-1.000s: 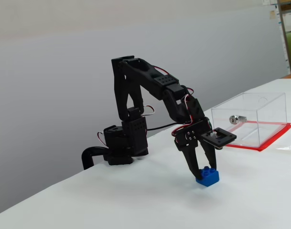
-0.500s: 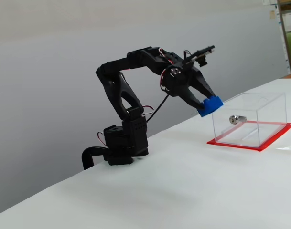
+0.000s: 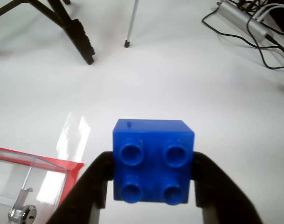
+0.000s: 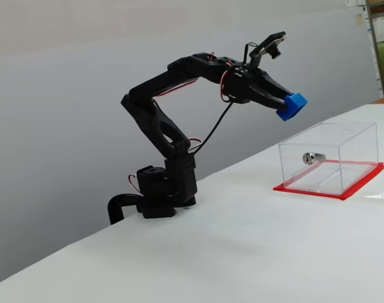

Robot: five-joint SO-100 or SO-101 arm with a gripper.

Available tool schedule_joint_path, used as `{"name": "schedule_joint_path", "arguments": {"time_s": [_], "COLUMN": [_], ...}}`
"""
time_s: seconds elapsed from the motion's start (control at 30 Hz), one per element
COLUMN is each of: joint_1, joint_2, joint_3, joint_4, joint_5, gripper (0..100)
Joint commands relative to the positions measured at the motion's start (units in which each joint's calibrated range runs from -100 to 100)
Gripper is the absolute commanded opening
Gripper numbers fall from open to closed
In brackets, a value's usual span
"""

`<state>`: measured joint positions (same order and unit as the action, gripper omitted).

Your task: Pick the blue lego brick and place it into the transparent box

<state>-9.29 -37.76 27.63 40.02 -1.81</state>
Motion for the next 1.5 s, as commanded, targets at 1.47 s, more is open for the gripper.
{"name": "schedule_joint_path", "arguments": {"time_s": [1.47], "joint_1": [-44.6], "joint_2": [21.4], "joint_3": [-11.7], "joint_4": [-14.3], "joint_5": [0.2], "gripper": [24]}}
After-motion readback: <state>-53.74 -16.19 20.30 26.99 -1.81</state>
